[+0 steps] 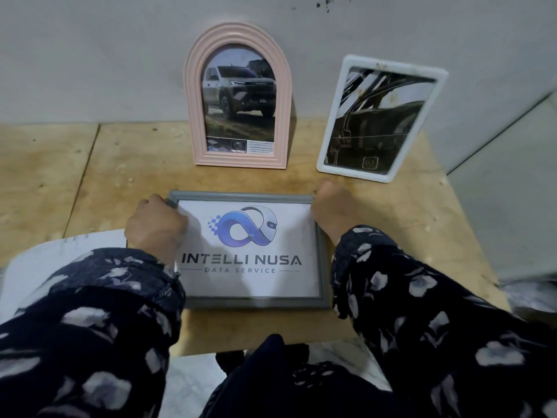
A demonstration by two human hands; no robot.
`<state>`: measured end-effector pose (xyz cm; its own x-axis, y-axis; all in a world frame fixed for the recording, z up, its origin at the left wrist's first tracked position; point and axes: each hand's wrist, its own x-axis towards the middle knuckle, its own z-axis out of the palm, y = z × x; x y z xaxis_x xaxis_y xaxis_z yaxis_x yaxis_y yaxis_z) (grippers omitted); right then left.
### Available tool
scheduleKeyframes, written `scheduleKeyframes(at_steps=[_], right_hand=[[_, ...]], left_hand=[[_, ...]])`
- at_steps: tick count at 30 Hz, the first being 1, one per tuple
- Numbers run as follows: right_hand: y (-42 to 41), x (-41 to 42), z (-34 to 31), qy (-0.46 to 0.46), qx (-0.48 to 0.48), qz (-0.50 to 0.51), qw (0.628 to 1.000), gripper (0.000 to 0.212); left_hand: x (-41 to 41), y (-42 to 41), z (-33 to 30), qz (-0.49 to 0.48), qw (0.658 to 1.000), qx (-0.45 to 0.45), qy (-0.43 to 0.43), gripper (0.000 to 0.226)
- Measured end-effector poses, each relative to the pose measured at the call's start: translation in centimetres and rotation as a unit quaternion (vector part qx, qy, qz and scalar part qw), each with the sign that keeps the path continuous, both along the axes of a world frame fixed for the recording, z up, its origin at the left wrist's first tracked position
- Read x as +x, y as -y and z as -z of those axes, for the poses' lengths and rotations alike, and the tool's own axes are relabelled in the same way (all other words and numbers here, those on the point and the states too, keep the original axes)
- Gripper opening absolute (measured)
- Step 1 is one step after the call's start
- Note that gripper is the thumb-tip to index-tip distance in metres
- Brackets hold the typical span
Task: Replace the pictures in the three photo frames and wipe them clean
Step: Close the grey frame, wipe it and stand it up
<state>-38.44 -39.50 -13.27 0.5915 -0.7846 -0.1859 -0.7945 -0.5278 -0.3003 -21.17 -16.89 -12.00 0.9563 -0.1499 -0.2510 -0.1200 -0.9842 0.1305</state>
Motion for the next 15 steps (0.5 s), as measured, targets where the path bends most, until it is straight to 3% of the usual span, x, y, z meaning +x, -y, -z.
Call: scheduleKeyframes(at_steps=[3,8,11,15], right_hand=[[0.3,-0.2,0.0,0.022,0.024,0.064,0.997,0.020],[3.0,-1.2,-0.5,0.160,0.119,0.189,0.962,0.020],[2.9,-0.8,-1.6,0.182,0.092,0.158,0.966,0.027],[1.2,-0.4,-0.9,0.119,0.072,0.089,0.986,0.028]], left_hand=[[0.1,0.0,-0.1,0.001,1.000,-0.001,0.000,0.037],[0.2,-0.1,-0.1,0.016,1.000,-0.007,0.000,0.033],[0.2,-0.3,-0.1,0.021,1.000,-0.008,0.002,0.032],[0.4,-0.8,0.0,0.040,0.999,-0.004,0.003,0.033]])
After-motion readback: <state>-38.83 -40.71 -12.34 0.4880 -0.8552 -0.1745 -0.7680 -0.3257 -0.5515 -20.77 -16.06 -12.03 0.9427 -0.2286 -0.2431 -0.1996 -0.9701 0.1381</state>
